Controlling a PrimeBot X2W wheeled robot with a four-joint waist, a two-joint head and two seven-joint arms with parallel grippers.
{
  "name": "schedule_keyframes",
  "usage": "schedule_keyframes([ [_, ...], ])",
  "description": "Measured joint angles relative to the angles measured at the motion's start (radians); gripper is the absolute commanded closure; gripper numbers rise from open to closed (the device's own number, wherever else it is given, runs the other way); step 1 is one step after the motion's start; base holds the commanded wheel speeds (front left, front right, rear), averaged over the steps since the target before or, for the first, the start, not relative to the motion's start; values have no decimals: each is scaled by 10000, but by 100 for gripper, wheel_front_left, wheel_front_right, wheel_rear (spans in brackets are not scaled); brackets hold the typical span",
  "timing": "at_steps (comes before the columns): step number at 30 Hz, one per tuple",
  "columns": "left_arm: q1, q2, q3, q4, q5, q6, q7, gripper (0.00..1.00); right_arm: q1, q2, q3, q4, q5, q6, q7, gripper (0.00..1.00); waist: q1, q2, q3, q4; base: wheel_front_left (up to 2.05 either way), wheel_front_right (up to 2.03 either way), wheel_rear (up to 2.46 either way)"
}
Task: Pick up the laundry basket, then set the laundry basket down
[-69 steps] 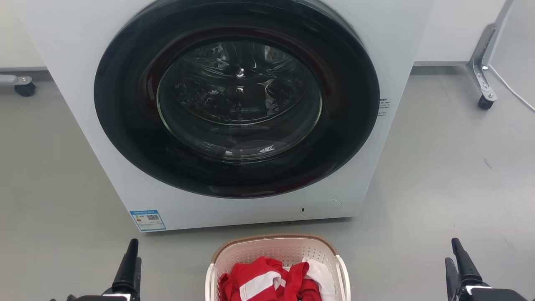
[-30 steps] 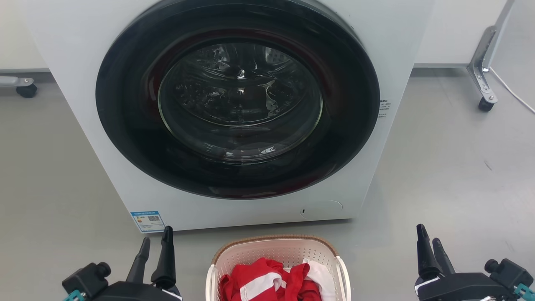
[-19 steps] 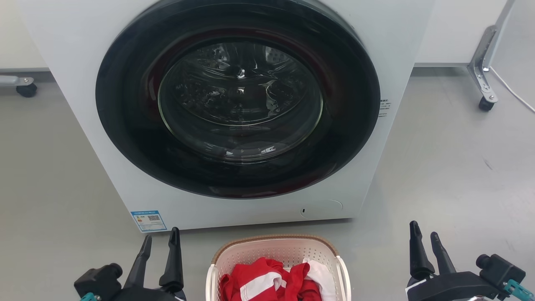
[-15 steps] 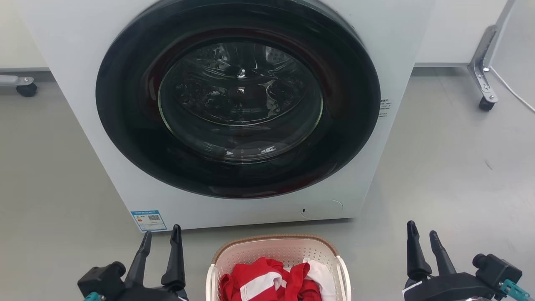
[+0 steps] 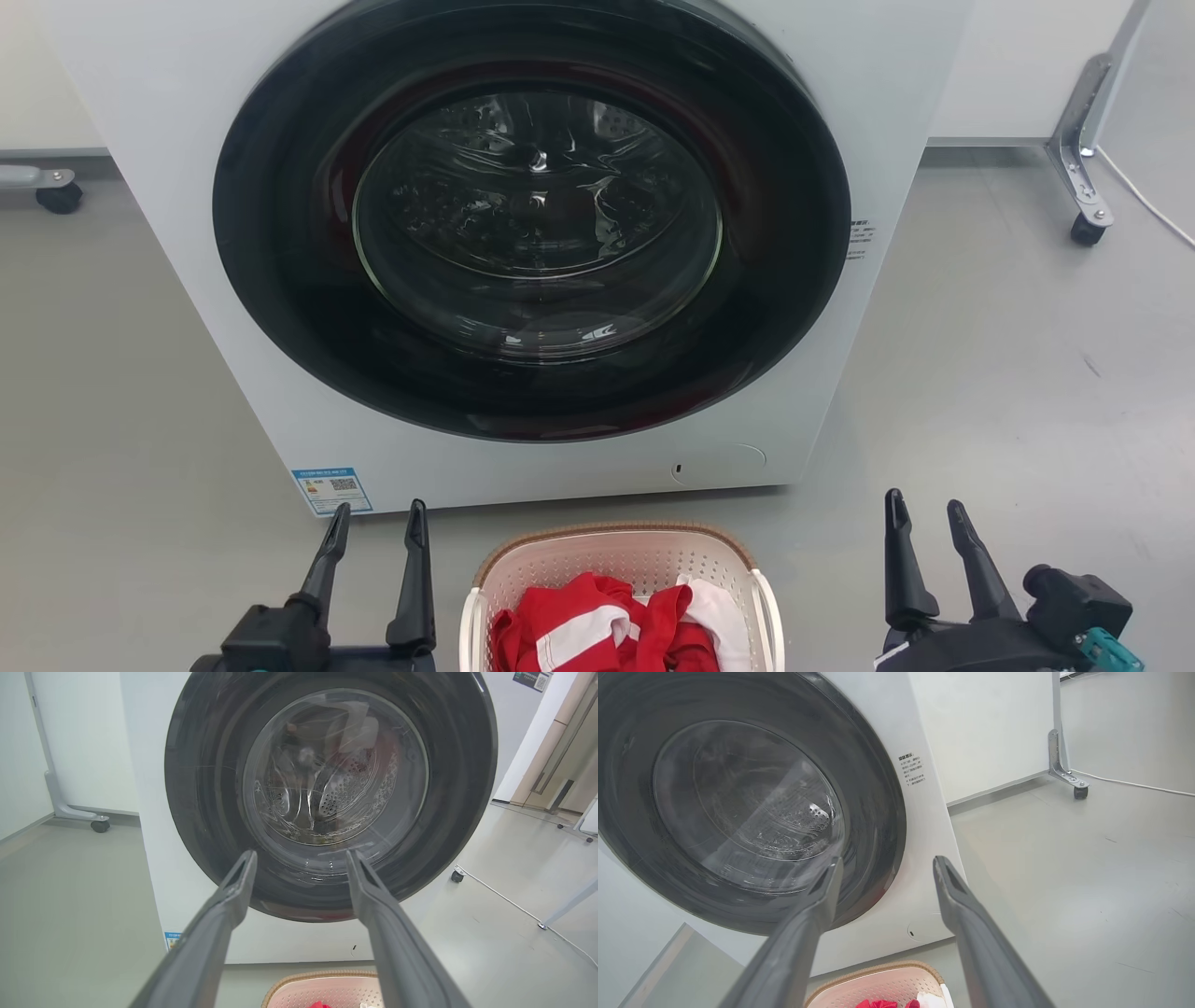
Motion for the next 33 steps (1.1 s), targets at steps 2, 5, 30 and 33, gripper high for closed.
schedule_keyframes([
  [2, 0, 8, -54, -73, 307, 46, -81, 0, 1, -2, 58, -29, -286, -8, -88, 0, 0, 0, 6, 1, 0, 0, 0],
  [5, 3, 19, -178, -217, 798, 128, -161, 0, 2, 0, 146, -86, -671, -82, -199, 0, 0, 0, 17, 5, 0, 0, 0],
  [30, 190, 46, -466, -635, 2619, 430, -604, 0, 45, 0, 407, -410, -2447, -255, -617, 0, 0, 0, 143, 61, 0, 0, 0],
  [33, 190, 44, -447, -639, 2621, 430, -604, 0, 46, 0, 387, -414, -2447, -244, -617, 0, 0, 0, 156, 68, 0, 0, 0],
])
